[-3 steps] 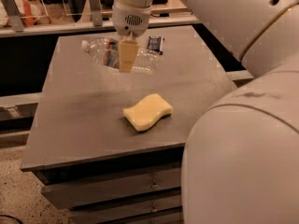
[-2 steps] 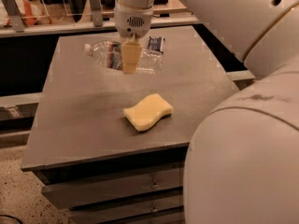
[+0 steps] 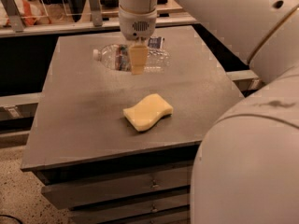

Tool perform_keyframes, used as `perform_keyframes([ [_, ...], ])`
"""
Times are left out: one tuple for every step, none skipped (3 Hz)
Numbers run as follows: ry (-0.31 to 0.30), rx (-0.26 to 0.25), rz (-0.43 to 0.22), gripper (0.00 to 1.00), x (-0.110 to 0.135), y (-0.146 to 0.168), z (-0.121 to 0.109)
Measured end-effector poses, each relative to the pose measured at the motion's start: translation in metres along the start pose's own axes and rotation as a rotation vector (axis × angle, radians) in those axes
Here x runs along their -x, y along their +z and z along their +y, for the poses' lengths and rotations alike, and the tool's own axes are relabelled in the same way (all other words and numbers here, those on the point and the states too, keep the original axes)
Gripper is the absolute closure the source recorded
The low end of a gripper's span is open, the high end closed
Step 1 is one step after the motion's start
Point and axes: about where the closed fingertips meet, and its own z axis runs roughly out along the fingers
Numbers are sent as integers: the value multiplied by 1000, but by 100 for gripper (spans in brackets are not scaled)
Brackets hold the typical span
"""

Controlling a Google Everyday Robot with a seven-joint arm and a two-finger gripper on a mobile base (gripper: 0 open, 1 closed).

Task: Knock water bottle over

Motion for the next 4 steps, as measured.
perform_keyframes([
  [0, -20, 36, 100, -12, 18, 3],
  [-7, -45, 72, 100, -18, 31, 2],
  [-16, -47, 107, 100, -31, 39, -1],
  [-32, -32, 106, 100, -34, 47, -2],
])
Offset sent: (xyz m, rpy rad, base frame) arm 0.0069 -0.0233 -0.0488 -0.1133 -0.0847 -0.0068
